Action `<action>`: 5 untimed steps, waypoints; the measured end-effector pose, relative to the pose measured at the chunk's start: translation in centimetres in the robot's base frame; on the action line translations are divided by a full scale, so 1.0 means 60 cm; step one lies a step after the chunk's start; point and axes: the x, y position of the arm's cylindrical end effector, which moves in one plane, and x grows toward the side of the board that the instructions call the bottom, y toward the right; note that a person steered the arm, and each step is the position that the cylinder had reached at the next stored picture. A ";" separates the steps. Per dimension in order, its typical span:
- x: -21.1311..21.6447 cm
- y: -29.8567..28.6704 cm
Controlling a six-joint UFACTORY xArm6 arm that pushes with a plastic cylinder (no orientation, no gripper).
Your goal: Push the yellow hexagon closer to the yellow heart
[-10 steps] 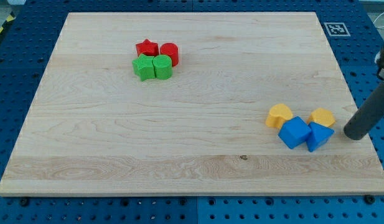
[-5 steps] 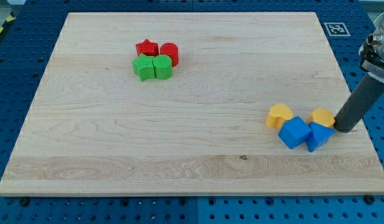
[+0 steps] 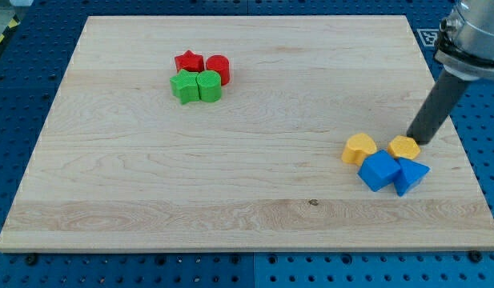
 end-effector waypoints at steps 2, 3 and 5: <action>-0.016 0.000; -0.005 0.014; 0.037 0.051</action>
